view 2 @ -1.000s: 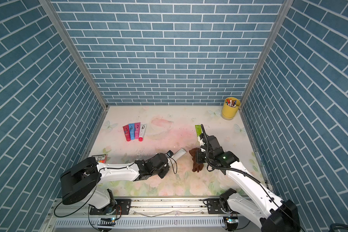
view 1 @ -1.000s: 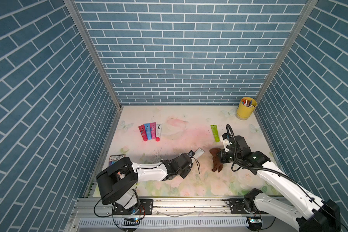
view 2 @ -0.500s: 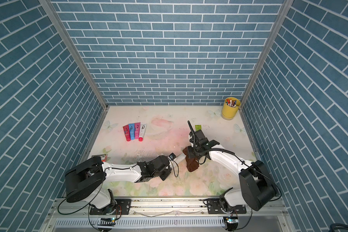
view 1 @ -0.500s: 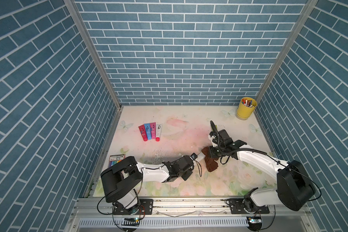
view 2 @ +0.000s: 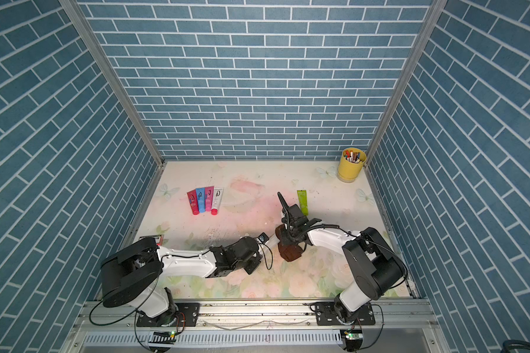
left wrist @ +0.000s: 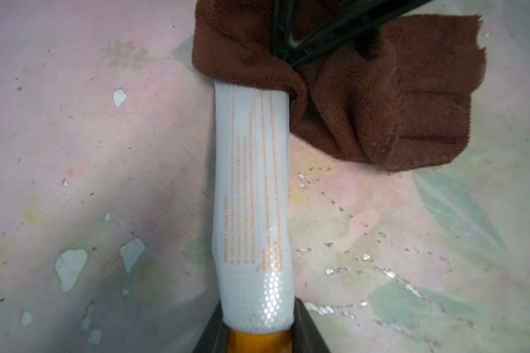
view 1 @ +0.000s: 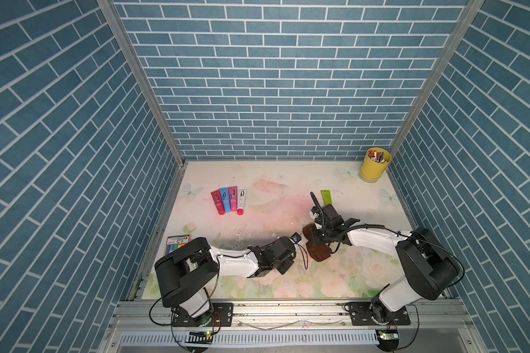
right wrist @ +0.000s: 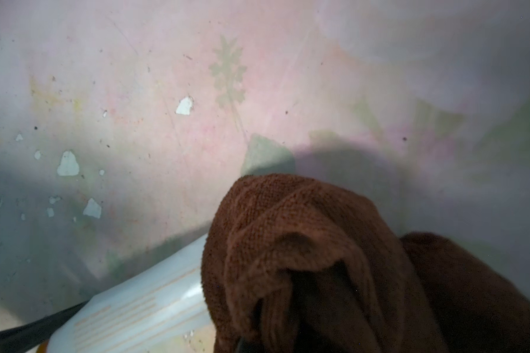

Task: Wipe the surface of the toothpaste tube
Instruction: Wipe the dirt from the toothpaste tube.

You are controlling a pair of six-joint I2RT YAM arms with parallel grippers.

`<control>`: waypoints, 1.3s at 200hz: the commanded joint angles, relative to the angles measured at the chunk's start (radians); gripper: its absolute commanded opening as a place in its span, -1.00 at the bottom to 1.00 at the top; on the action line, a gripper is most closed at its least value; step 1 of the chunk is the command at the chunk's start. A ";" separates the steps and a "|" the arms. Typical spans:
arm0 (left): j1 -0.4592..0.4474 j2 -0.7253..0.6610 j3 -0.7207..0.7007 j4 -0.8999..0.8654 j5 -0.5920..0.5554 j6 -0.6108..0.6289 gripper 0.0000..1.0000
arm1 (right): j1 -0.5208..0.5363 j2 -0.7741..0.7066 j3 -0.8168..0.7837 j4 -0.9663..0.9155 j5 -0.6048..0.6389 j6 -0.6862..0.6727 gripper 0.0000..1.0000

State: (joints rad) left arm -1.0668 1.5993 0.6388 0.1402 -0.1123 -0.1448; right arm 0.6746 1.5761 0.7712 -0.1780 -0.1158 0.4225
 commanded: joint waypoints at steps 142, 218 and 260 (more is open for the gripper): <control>-0.002 0.043 0.036 0.005 0.033 0.022 -0.90 | 0.066 0.064 -0.079 0.031 -0.168 0.101 -1.00; -0.003 0.028 0.021 0.019 0.064 0.031 -0.92 | -0.133 -0.016 0.041 -0.059 -0.127 0.022 -1.00; -0.003 0.030 0.021 0.023 0.077 0.037 -0.93 | -0.160 -0.079 0.058 -0.067 -0.114 0.016 -1.00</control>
State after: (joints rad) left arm -1.0595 1.6176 0.6651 0.1345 -0.0841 -0.1360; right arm 0.5278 1.5490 0.7956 -0.2279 -0.2600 0.4831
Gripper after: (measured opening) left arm 0.304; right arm 0.080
